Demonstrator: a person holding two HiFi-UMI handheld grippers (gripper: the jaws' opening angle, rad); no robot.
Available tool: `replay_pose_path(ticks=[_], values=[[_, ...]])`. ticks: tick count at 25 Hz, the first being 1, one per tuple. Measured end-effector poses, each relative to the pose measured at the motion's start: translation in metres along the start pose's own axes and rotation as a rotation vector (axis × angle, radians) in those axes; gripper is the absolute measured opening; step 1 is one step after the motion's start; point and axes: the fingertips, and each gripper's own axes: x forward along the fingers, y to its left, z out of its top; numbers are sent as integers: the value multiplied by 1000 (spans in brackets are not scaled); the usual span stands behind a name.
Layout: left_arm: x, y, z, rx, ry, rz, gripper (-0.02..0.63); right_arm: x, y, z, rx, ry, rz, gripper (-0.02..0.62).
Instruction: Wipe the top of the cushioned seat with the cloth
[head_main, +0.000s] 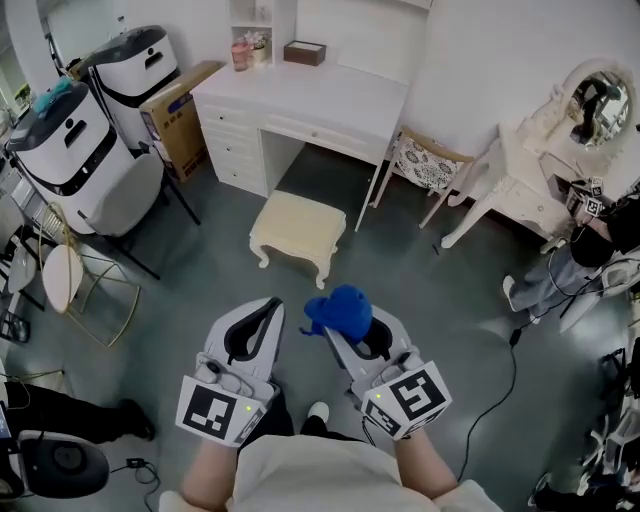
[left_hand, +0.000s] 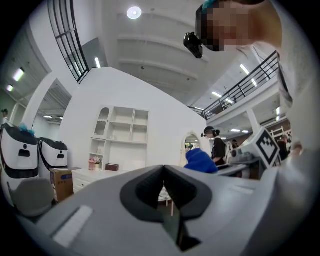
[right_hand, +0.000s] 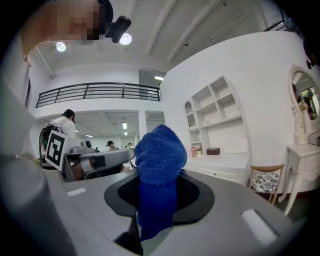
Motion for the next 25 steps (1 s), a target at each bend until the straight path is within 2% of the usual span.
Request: replay_pose_path(ticks=[11,25], values=[[32,66,-5,18,13,-30,0,68,-16,11,7,-7,-41,133],[74,162,-15,2,27,-122,0,164,-29,18,31,-3,-135,133]])
